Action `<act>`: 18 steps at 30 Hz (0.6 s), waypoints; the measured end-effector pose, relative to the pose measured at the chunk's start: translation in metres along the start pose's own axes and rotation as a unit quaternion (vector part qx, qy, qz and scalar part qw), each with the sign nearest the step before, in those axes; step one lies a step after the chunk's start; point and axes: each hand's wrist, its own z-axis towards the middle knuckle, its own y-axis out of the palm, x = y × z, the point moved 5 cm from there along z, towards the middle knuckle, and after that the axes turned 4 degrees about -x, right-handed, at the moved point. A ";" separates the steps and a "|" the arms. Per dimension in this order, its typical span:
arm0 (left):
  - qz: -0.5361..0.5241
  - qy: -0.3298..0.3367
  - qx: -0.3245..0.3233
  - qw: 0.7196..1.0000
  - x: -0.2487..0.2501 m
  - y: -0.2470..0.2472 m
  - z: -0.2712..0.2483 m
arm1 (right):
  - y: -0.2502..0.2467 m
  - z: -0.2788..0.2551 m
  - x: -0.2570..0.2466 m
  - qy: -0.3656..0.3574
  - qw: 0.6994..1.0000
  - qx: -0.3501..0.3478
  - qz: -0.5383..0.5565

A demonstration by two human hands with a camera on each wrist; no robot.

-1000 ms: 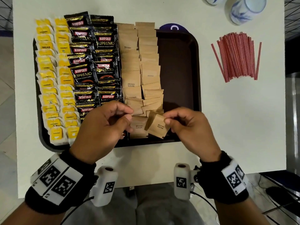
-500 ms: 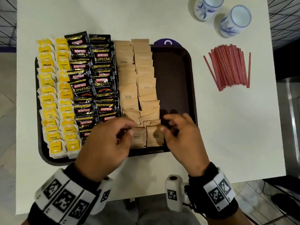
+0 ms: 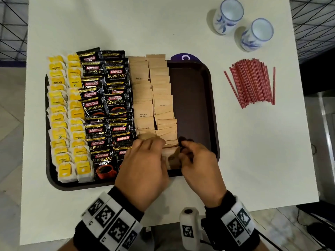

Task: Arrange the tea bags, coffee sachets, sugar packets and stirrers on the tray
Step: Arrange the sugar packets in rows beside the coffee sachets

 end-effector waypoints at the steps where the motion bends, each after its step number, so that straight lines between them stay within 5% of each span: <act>1: 0.003 -0.007 0.003 1.000 -0.001 -0.001 0.000 | -0.001 0.000 0.000 0.004 1.000 0.003 0.005; 18: 0.013 -0.025 0.019 0.999 -0.003 -0.002 -0.004 | 0.001 0.001 -0.001 0.012 1.000 0.002 0.024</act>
